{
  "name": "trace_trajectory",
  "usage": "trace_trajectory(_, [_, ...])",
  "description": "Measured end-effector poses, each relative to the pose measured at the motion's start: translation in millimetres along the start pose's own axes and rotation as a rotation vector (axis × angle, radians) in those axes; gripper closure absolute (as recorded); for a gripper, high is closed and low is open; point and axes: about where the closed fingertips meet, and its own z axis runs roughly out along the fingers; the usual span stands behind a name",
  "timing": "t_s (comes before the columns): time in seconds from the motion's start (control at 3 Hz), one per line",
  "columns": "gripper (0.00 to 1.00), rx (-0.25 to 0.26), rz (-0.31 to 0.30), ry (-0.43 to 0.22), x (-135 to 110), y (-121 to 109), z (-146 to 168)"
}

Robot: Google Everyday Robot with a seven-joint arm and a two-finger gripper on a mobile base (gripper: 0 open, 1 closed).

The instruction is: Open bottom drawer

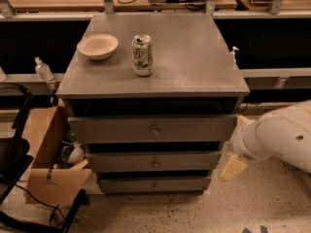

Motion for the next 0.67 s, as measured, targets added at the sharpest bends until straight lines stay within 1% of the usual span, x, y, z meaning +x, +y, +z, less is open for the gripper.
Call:
trace_trajectory(0.33, [0.00,0.067,0.010,-0.007,2.2,-7.0,6.7])
trace_trajectory(0.67, [0.00,0.067,0.010,-0.007,2.2,-6.9,6.8])
